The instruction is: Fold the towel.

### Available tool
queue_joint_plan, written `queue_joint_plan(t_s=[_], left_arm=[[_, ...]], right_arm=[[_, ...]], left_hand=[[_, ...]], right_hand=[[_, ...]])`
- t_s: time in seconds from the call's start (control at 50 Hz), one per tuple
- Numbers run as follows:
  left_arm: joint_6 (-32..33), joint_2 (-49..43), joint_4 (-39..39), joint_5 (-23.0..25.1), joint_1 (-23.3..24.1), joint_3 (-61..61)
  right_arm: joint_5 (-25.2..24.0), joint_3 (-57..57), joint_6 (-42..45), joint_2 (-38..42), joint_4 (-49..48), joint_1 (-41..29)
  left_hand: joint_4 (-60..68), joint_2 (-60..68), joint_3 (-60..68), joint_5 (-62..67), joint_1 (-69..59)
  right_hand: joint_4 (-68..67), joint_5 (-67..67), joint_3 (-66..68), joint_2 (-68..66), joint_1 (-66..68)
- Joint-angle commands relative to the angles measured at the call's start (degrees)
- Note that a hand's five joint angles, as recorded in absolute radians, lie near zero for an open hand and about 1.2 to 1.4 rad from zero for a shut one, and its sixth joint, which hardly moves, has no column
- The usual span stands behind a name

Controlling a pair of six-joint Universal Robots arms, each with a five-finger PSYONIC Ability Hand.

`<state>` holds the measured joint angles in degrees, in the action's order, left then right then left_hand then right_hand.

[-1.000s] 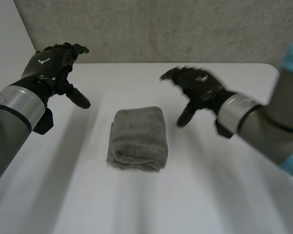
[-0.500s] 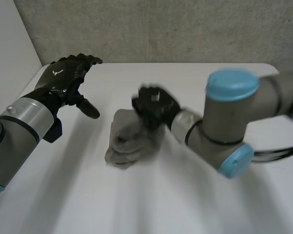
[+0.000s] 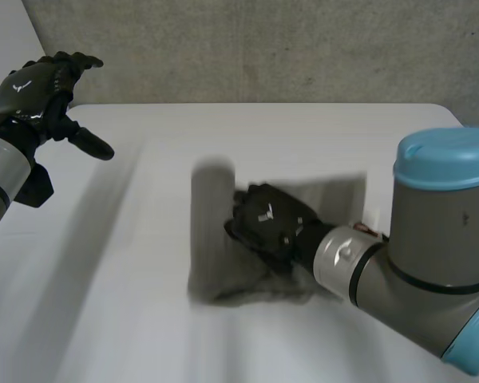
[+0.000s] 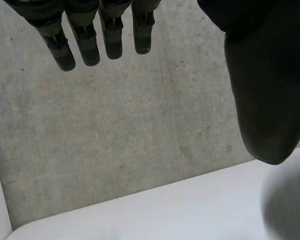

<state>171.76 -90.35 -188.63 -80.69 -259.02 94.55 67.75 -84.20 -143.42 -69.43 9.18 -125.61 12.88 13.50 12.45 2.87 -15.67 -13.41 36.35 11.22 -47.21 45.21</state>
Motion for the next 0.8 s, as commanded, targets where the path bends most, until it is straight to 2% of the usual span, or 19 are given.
queue_joint_plan(t_s=[0.02, 0.04, 0.08, 0.16, 0.38, 0.46, 0.56, 0.8], left_arm=[[-0.28, -1.49, -1.04, 0.09, 0.44, 0.55], [-0.28, -1.5, -1.04, 0.09, 0.44, 0.55], [-0.2, -2.46, -1.31, 0.09, 0.7, 0.9], [-0.11, -2.99, -1.31, 0.18, 0.88, 1.25], [-0.11, -5.36, -1.39, 0.18, 0.88, 2.04], [-0.11, -5.45, -1.31, 0.18, 0.97, 2.22], [-0.02, -5.54, -1.48, 0.18, 0.97, 2.75], [0.07, -5.54, -2.89, 0.18, 1.15, 3.36]], right_arm=[[4.4, -0.8, -10.69, -1.67, -6.97, 3.78], [4.4, -0.79, -10.74, -1.67, -6.98, 3.8], [4.05, -0.18, -19.84, -2.12, -8.47, 5.38], [4.49, 0.61, -24.96, -0.98, -9.09, 5.82], [7.66, 5.97, -24.19, 10.89, -9.27, 9.34], [8.18, 9.04, -24.71, 14.66, -8.83, 11.35], [7.83, 9.84, -25.15, 17.21, -8.65, 13.2], [7.3, 12.3, -25.15, 22.41, -5.05, 12.32]], left_hand=[[-2.88, -3.5, -2.45, -2.87, 5.67], [-2.88, -3.5, -2.45, -2.87, 5.67], [-2.88, -3.5, -2.45, -2.87, 5.67], [-2.88, -3.5, -2.45, -2.87, 5.67], [-2.88, -3.5, -2.45, -2.87, 5.67], [-2.88, -3.5, -2.45, -2.87, 5.67], [-2.88, -3.5, -2.45, -2.87, 5.67], [-2.88, -3.5, -2.45, -2.87, 5.67]], right_hand=[[3.41, -36.35, -1.22, 37.21, -35.21], [3.41, -36.35, -1.22, 37.21, -35.21], [3.41, -36.35, -1.22, 37.21, -35.21], [3.41, -36.35, -1.22, 37.21, -35.21], [3.41, -35.93, -1.22, 36.79, -34.79], [3.41, -29.73, -1.22, 30.59, -28.58], [3.41, -26.68, -1.22, 27.54, -25.54], [3.41, -17.09, -1.22, 17.95, -15.95]])
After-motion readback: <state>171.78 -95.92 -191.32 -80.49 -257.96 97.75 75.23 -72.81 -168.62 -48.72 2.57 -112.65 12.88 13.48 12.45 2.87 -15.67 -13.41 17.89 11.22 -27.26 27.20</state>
